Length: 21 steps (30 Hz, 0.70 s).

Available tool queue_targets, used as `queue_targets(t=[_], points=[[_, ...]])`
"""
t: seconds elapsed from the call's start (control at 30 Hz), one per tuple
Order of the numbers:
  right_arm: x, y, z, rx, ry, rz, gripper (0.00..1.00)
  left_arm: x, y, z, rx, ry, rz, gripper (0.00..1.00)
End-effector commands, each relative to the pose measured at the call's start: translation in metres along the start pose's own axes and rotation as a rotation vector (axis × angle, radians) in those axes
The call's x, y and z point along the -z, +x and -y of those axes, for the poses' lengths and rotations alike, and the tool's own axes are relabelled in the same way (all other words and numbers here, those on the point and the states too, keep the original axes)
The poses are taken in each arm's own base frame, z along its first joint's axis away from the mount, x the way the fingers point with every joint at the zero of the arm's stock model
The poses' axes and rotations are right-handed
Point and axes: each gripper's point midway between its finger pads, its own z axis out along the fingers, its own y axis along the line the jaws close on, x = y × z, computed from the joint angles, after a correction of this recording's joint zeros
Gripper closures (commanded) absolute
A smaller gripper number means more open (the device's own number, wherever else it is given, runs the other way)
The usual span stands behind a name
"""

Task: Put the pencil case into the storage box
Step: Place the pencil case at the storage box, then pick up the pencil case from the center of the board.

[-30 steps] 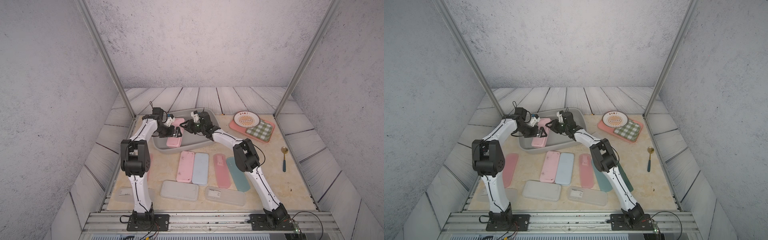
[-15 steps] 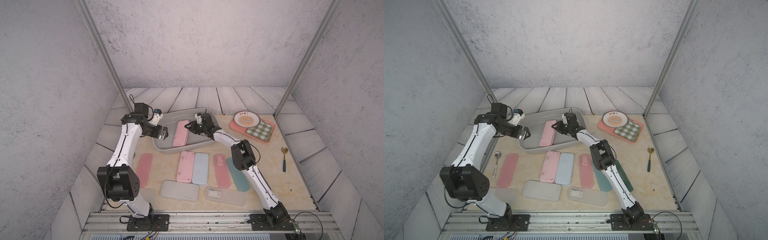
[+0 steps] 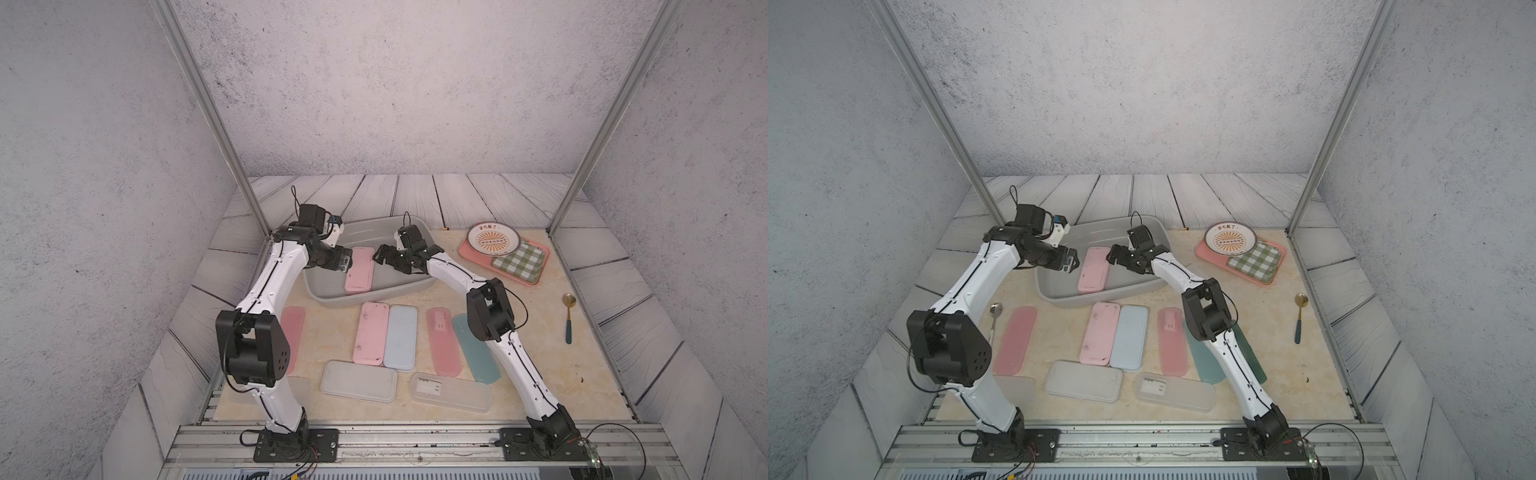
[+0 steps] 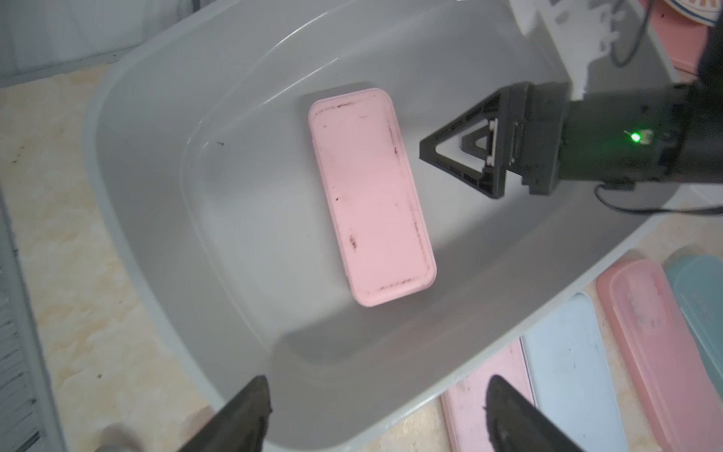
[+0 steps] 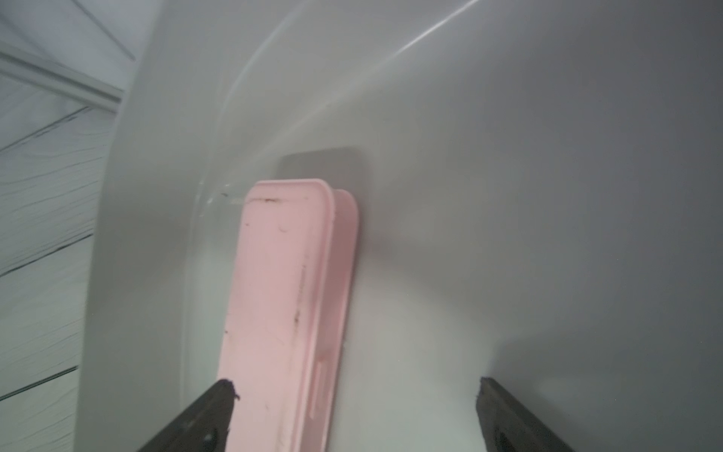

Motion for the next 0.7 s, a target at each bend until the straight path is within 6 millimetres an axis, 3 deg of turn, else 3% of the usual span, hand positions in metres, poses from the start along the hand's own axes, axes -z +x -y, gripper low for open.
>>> queue_targets(t=[0.0, 0.03, 0.1, 0.17, 0.23, 0.33, 0.47, 0.53, 0.6, 0.67], points=[[0.125, -0.055, -0.032, 0.11, 0.115, 0.223, 0.06, -0.033, -0.027, 0.005, 0.033, -0.04, 0.055, 0.18], [0.145, -0.059, -0.033, 0.12, 0.127, 0.266, 0.07, -0.044, -0.032, 0.007, 0.034, -0.05, 0.057, 0.19], [0.204, -0.068, -0.042, 0.141, 0.113, 0.377, 0.1, -0.071, -0.041, 0.007, 0.041, -0.075, 0.061, 0.23], [0.244, -0.07, -0.038, 0.162, 0.114, 0.429, 0.12, -0.094, -0.049, 0.009, 0.054, -0.076, 0.069, 0.25], [0.271, -0.066, -0.025, 0.194, 0.143, 0.401, 0.12, -0.117, -0.054, 0.016, 0.046, -0.075, 0.053, 0.26], [0.292, -0.041, 0.019, 0.297, 0.301, 0.226, 0.12, -0.148, -0.054, 0.03, 0.018, -0.082, -0.009, 0.28], [0.317, -0.005, 0.115, 0.505, 0.674, 0.021, 0.02, -0.174, -0.045, 0.045, 0.002, -0.08, -0.046, 0.3], [0.321, 0.008, 0.157, 0.554, 0.74, -0.06, 0.01, -0.183, -0.039, 0.044, -0.007, -0.088, -0.065, 0.3], [0.316, 0.019, 0.18, 0.577, 0.679, -0.129, 0.01, -0.19, -0.031, 0.039, -0.015, -0.116, -0.089, 0.31], [0.311, 0.02, 0.191, 0.621, 0.669, -0.169, 0.01, -0.193, -0.023, 0.031, -0.032, -0.148, -0.114, 0.32]])
